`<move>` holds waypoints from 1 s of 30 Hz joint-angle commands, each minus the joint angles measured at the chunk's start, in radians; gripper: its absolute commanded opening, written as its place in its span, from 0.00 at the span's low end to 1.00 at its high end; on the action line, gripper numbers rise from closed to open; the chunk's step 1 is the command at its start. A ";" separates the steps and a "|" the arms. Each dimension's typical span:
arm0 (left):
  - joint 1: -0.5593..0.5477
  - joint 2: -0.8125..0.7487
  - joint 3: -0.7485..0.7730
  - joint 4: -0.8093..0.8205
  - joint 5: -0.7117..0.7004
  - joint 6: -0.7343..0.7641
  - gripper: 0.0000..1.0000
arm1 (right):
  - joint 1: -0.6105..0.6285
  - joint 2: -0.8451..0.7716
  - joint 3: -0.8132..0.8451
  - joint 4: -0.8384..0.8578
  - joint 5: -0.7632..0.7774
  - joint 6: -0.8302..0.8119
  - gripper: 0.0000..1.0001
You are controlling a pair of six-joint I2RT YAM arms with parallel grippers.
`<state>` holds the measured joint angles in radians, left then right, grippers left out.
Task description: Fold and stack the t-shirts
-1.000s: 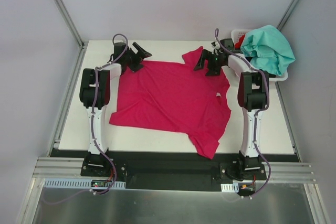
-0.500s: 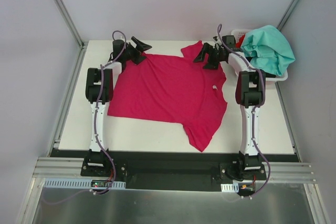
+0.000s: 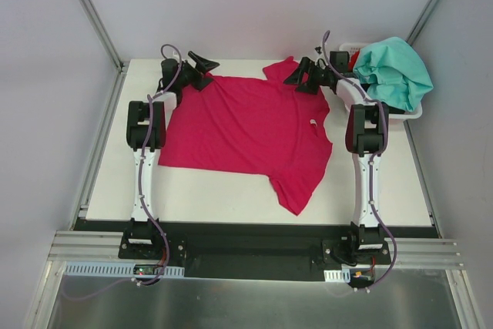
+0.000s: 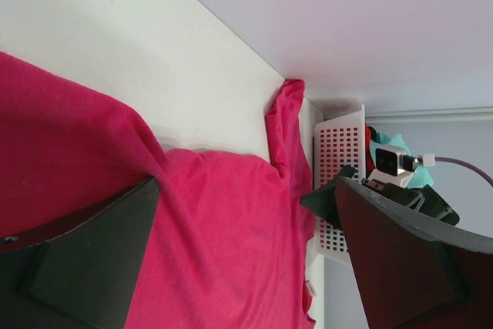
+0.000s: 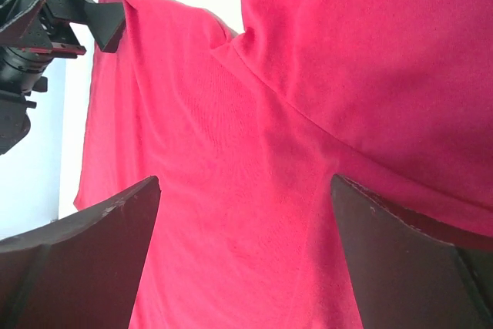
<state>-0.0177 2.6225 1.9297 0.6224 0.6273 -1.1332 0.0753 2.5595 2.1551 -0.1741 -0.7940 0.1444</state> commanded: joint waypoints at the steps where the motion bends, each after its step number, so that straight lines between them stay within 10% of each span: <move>1: 0.012 0.027 0.025 0.007 0.000 0.067 0.99 | -0.008 -0.053 0.022 0.067 -0.053 -0.037 0.96; 9: 0.012 -0.195 -0.069 -0.058 0.025 0.179 0.99 | 0.007 -0.292 -0.168 0.058 -0.054 -0.060 0.96; 14: -0.030 -0.464 -0.219 -0.397 -0.009 0.425 0.99 | 0.087 -0.539 -0.398 -0.060 0.047 -0.130 0.96; 20: -0.117 -0.799 -0.533 -0.654 -0.123 0.500 0.99 | 0.297 -0.789 -0.639 -0.497 0.514 -0.230 0.96; 30: -0.099 -1.121 -1.014 -0.790 -0.371 0.426 0.99 | 0.705 -1.182 -1.149 -0.651 1.114 -0.014 0.96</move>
<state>-0.1413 1.5871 1.0039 -0.0475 0.3965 -0.6907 0.7387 1.5280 1.0920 -0.6693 0.0143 0.0128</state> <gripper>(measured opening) 0.991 0.962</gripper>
